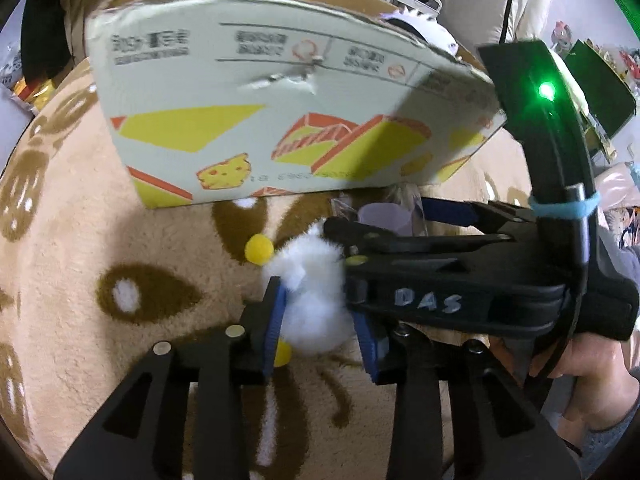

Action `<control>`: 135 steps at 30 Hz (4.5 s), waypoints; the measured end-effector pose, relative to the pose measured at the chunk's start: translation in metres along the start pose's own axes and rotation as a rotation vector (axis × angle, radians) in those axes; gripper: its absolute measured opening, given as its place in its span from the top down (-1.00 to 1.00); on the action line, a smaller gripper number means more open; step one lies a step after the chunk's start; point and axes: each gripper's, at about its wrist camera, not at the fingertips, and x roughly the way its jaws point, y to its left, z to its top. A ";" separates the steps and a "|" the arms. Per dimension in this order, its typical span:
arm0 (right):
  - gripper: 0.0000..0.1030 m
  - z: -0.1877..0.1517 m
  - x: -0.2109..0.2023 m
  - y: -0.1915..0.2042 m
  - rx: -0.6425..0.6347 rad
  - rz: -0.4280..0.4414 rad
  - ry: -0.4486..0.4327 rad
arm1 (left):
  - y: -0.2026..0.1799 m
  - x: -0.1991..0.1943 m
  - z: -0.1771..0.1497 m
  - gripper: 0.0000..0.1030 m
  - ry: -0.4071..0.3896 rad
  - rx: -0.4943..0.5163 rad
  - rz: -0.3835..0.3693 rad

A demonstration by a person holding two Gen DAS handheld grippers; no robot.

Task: Organize soft objects
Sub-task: 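Grasp the white pompom with the left tool while the right tool grasps the clear bag, then lift the pompom and clear bag with both tools over the box, then open both tools to drop the pompom and clear bag into the box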

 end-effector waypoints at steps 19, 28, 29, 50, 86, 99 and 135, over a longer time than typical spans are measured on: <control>-0.41 -0.006 0.001 0.013 -0.027 -0.046 -0.013 | -0.018 0.013 0.005 0.23 -0.008 -0.013 0.018; -0.40 -0.007 -0.008 -0.001 -0.010 0.020 -0.018 | -0.035 0.021 0.007 0.12 -0.022 -0.038 0.052; -0.40 -0.007 -0.009 -0.002 -0.008 0.023 -0.019 | -0.038 0.023 0.008 0.11 -0.028 -0.047 0.054; -0.40 -0.021 -0.083 -0.041 0.008 0.112 -0.086 | -0.050 -0.007 -0.016 0.34 -0.101 -0.037 0.102; -0.40 0.036 -0.182 -0.033 -0.105 0.155 -0.491 | -0.080 -0.143 0.065 0.33 -0.612 0.135 0.327; -0.47 0.061 -0.142 -0.043 -0.085 0.185 -0.497 | -0.062 -0.094 0.080 0.29 -0.521 0.099 0.282; -1.00 -0.004 -0.229 -0.048 -0.117 0.134 -0.570 | -0.073 -0.173 0.011 -0.87 -0.554 0.049 0.473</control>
